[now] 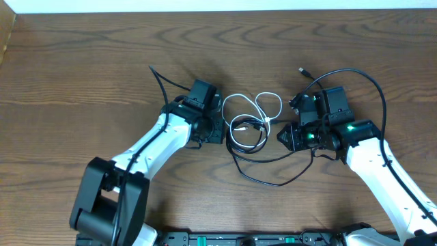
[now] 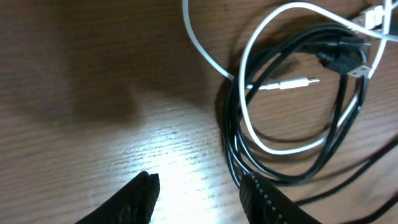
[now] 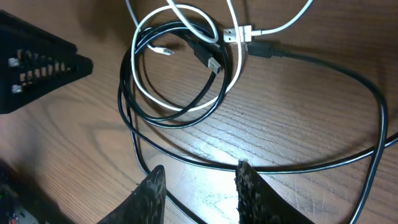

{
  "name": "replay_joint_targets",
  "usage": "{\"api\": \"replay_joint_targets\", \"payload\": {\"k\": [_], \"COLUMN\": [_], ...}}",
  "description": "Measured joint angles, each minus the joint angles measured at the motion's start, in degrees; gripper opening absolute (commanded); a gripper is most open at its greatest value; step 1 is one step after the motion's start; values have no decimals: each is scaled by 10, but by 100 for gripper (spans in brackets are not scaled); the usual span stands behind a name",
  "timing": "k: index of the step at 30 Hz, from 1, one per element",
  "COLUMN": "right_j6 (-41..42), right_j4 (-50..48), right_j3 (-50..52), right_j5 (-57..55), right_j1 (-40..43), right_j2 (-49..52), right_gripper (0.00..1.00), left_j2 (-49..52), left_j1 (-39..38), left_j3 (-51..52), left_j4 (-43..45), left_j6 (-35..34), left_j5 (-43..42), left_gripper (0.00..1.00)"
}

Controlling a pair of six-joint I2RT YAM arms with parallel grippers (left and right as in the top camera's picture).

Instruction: Untangle cables

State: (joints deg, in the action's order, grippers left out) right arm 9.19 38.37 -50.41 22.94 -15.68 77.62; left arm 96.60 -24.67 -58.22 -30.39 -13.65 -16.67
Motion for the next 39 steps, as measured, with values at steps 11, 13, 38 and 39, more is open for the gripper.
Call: {"api": "replay_joint_targets", "payload": {"k": [11, 13, 38, 39], "right_j6": [0, 0, 3, 3], "right_j4": [2, 2, 12, 12], "right_j3": [0, 0, 0, 0], "right_j5": [-1, -2, -3, -3], "right_j1": [0, 0, 0, 0], "right_j2": [0, 0, 0, 0], "right_gripper": [32, 32, 45, 47], "left_j2": [58, 64, 28, 5], "left_j1": [-11, -15, -47, -47], "left_j3": [0, 0, -1, -3], "left_j4": [35, 38, 35, 36], "left_j6": [-45, -53, -67, -67], "left_j5": [-45, -45, -49, -49], "left_gripper": [47, 47, 7, 8]}}
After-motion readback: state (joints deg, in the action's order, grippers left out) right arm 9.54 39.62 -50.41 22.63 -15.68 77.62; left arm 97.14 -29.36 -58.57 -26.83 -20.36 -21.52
